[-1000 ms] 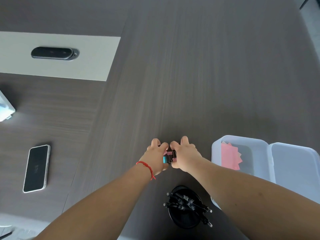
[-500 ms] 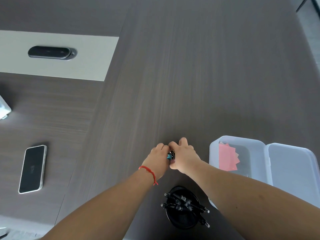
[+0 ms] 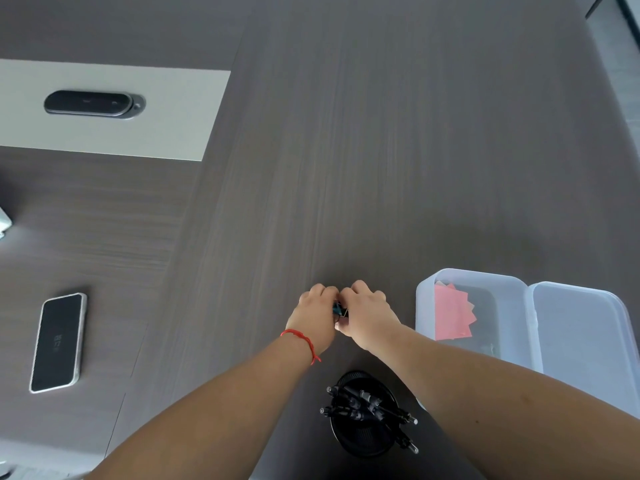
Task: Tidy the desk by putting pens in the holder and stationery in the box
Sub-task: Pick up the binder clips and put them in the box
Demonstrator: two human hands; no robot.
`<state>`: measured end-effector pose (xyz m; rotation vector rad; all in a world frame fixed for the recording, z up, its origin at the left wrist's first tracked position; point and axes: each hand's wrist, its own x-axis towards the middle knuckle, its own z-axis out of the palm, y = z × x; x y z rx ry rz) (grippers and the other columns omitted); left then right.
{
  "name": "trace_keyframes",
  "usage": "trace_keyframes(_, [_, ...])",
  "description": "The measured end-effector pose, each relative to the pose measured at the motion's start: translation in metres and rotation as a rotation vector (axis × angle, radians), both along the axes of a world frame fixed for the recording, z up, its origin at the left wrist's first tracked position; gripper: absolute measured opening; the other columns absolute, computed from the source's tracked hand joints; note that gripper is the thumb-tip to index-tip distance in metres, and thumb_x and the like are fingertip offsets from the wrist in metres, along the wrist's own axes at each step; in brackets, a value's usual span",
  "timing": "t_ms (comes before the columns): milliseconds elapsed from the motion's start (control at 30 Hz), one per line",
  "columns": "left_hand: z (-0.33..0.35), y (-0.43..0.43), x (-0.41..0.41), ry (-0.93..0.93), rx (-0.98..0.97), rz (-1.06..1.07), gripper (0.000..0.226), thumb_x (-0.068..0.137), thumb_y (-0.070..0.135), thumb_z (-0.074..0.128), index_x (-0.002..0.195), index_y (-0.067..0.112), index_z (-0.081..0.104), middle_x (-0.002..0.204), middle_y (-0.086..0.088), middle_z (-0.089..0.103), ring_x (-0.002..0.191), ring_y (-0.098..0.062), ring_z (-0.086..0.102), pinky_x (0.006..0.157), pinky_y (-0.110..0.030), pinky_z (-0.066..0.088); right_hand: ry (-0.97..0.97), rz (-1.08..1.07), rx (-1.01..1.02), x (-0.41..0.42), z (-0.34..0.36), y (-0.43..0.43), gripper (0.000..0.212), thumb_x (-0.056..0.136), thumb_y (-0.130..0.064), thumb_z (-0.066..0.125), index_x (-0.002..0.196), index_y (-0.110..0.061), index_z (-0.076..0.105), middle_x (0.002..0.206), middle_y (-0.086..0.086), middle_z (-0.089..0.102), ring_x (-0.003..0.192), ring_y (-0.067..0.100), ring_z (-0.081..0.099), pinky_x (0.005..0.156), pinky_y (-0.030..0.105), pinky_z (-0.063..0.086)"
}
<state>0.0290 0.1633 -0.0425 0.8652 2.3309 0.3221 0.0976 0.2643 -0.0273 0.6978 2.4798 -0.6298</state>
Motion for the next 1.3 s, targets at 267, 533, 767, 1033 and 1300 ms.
trace_keyframes(267, [0.003,0.006,0.008,0.013,-0.023,-0.008,0.033,0.087,0.000,0.043,0.119,0.006,0.046,0.126,-0.009,0.042,0.111,-0.027,0.047,0.092,-0.032,0.047,0.027,-0.037,-0.018,0.006,0.002,-0.002,0.038,0.090,-0.030,0.058,0.125,-0.017,0.052,0.130,0.003,0.043,0.106,0.034,0.050,0.090,0.036,0.049])
trace_keyframes(533, [0.006,0.003,0.013,-0.051,0.031,0.041,0.017,0.091,0.007,0.043,0.107,0.008,0.048,0.118,-0.010,0.050,0.102,-0.027,0.053,0.079,-0.031,0.043,0.116,-0.129,-0.075,0.018,-0.003,-0.005,0.032,0.095,-0.018,0.048,0.126,-0.021,0.054,0.129,0.002,0.044,0.105,0.032,0.050,0.090,0.036,0.048])
trace_keyframes(767, [0.005,0.001,0.007,-0.103,0.033,-0.034,0.067,0.088,0.003,0.043,0.144,0.035,0.027,0.125,-0.001,0.049,0.107,-0.024,0.056,0.089,-0.036,0.051,0.146,-0.166,-0.092,0.024,-0.006,-0.007,0.025,0.091,-0.013,0.050,0.115,-0.017,0.057,0.125,0.001,0.047,0.103,0.030,0.050,0.086,0.034,0.049])
trace_keyframes(1033, [0.005,0.017,0.005,-0.043,-0.048,-0.092,0.021,0.089,0.012,0.046,0.108,0.018,0.051,0.112,-0.011,0.046,0.073,-0.028,0.049,0.078,-0.044,0.053,0.176,-0.283,-0.145,0.032,-0.009,-0.005,0.023,0.086,-0.008,0.052,0.105,-0.015,0.061,0.121,0.001,0.049,0.104,0.031,0.051,0.088,0.032,0.048])
trace_keyframes(1300, [0.013,0.015,0.005,-0.119,0.010,0.156,0.013,0.093,0.013,0.044,0.101,0.006,0.051,0.104,-0.016,0.053,0.072,-0.030,0.054,0.065,-0.031,0.043,0.275,-0.530,-0.297,0.043,0.012,0.000,0.022,0.081,-0.003,0.056,0.079,-0.024,0.054,0.106,-0.003,0.049,0.089,0.021,0.062,0.077,0.033,0.054])
